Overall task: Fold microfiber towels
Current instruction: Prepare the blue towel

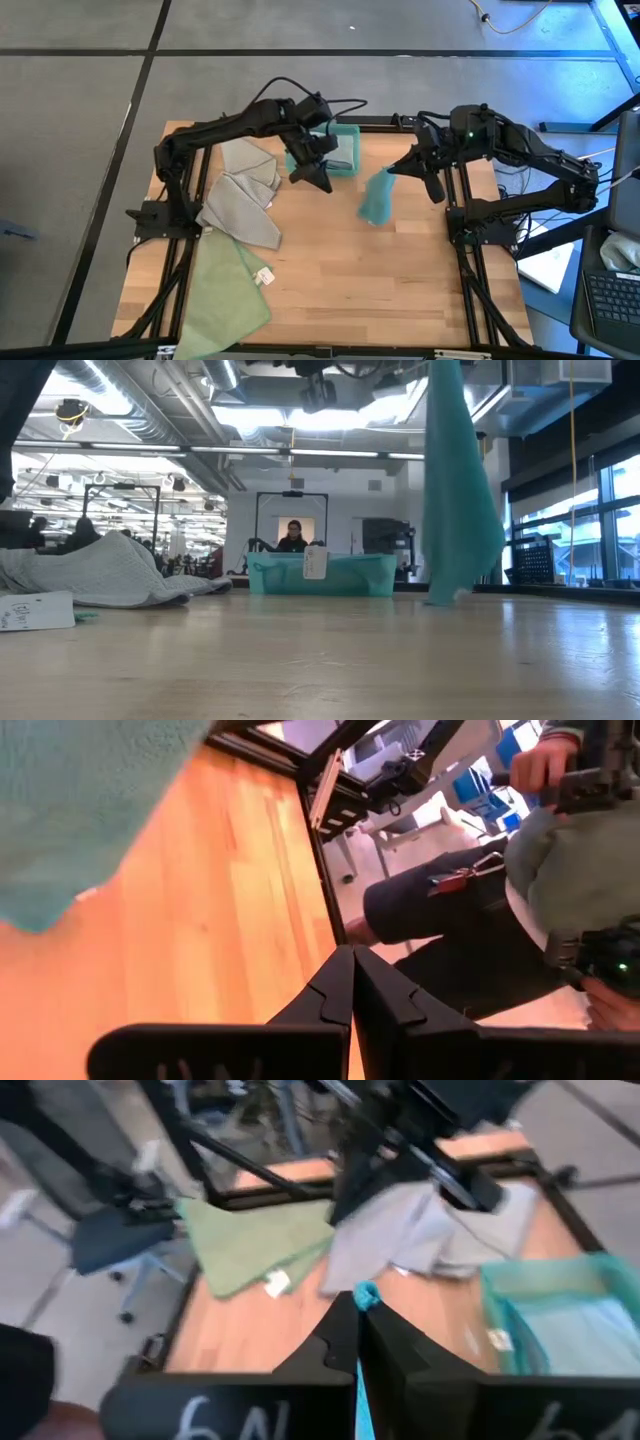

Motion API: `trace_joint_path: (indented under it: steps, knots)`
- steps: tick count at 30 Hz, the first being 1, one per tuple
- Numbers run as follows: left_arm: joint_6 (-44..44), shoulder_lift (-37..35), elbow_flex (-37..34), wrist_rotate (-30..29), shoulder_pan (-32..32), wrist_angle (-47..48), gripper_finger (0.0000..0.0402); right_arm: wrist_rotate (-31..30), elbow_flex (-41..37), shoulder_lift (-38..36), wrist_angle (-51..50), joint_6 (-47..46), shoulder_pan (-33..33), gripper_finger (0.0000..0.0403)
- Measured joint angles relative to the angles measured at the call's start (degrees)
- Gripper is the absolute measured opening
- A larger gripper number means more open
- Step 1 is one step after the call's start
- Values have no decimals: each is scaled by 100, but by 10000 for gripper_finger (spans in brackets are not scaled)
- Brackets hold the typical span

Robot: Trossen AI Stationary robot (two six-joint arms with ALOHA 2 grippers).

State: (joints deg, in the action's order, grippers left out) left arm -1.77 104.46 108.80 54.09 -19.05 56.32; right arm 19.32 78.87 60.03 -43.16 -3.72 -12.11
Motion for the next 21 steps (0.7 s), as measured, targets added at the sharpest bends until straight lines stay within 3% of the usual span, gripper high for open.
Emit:
trace_joint_path:
  steps: [3, 5, 12, 15, 21]
  knots:
    - [45, -5, 1, -202, 44, -77, 0, 480, 0, 117, 144, -19, -27, 5]
    - [47, -3, 1, -314, 74, -97, 0, 474, 0, 252, 69, 90, -23, 5]
    - [-121, -20, 1, -504, 73, -24, 0, -572, -2, 743, -86, 878, -30, 5]
    - [-106, -97, 1, -541, 68, 194, 0, -391, 104, 849, 129, 876, -25, 5]
    - [-64, -433, 1, -896, -16, 337, 0, 174, 1036, 1172, -5, 876, 465, 5]
